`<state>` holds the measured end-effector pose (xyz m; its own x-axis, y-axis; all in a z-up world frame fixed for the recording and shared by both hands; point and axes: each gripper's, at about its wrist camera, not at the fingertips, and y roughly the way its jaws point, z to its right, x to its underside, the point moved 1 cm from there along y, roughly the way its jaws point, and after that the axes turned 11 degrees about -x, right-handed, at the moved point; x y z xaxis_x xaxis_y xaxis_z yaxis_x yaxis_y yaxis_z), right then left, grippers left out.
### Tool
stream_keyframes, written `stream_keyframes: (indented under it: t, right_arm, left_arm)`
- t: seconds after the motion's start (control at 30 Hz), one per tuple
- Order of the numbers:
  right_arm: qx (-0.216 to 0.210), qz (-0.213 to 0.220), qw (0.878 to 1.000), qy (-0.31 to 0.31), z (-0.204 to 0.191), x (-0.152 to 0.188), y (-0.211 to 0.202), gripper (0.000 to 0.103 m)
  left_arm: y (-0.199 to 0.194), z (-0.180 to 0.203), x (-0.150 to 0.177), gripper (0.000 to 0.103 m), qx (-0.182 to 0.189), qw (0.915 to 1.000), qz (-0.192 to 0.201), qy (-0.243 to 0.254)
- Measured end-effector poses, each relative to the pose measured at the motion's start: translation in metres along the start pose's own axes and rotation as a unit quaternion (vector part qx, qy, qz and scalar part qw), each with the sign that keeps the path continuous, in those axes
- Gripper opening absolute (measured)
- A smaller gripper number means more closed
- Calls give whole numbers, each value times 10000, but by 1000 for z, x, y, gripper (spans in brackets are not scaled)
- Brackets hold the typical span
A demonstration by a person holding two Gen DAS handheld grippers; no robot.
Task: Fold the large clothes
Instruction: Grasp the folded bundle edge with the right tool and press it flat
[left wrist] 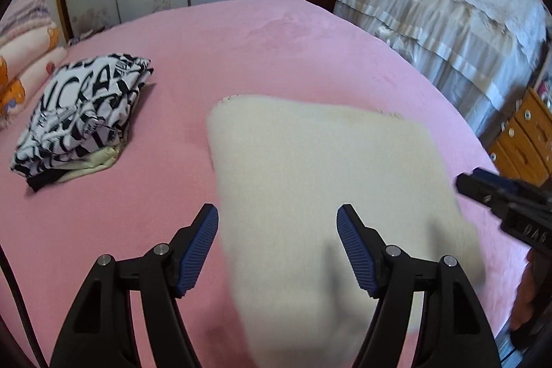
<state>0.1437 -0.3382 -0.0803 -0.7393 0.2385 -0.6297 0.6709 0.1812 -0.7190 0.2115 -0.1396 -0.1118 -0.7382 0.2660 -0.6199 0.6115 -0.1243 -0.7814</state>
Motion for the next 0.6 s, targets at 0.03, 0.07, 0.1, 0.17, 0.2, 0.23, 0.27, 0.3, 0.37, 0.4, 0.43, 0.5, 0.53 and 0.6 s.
stream_keyframes:
  t: [0.03,0.07,0.1,0.17,0.2,0.23,0.27,0.3,0.37,0.4,0.43,0.5,0.53,0.6]
  right_arm:
    - [-50,-41,10000,-36,-3,-6,11,51]
    - [-137,-148,9998,-52,-8,-15,28,51]
    - [-206,-244,9995,-38,-12,-20,43,51]
    - [-301,-425,9986,-63,-16,-27,71,51]
    - [-272,-518,9982,-95,-16,-29,83,51]
    - [-214,-634,9977,-101,-12,-29,93,51]
    - [-118,-726,9972,-100,-9,-28,102,48]
    - [15,-746,9971,-149,-3,-27,107,48]
    - [612,-601,9958,-318,15,-27,105,36]
    - [848,-527,9946,-296,26,-28,102,29]
    - [790,-517,9954,-175,39,-27,98,15]
    - [639,-510,9966,36,54,-25,92,5]
    - [626,-510,9967,37,57,-24,89,4]
    - [685,-497,9964,-31,53,-23,85,4]
  left_arm:
    - [10,0,-6,70,49,9998,-98,-137]
    - [18,0,-10,70,85,9995,-181,-233]
    - [29,0,-15,70,139,9989,-275,-340]
    - [47,0,-21,70,121,9983,-357,-438]
    - [56,0,-22,70,69,9983,-394,-430]
    - [66,0,-23,70,-21,9982,-450,-400]
    - [75,0,-22,70,-105,9979,-513,-372]
    - [83,-2,-22,77,-115,9978,-548,-362]
    - [95,-10,-19,89,-47,9970,-580,-501]
    - [98,-15,-18,93,50,9963,-610,-605]
    - [102,-20,-15,93,184,9950,-663,-723]
    - [109,-27,-12,94,407,9918,-774,-932]
    - [112,-29,-12,94,458,9909,-797,-986]
    - [112,-29,-11,94,455,9909,-785,-993]
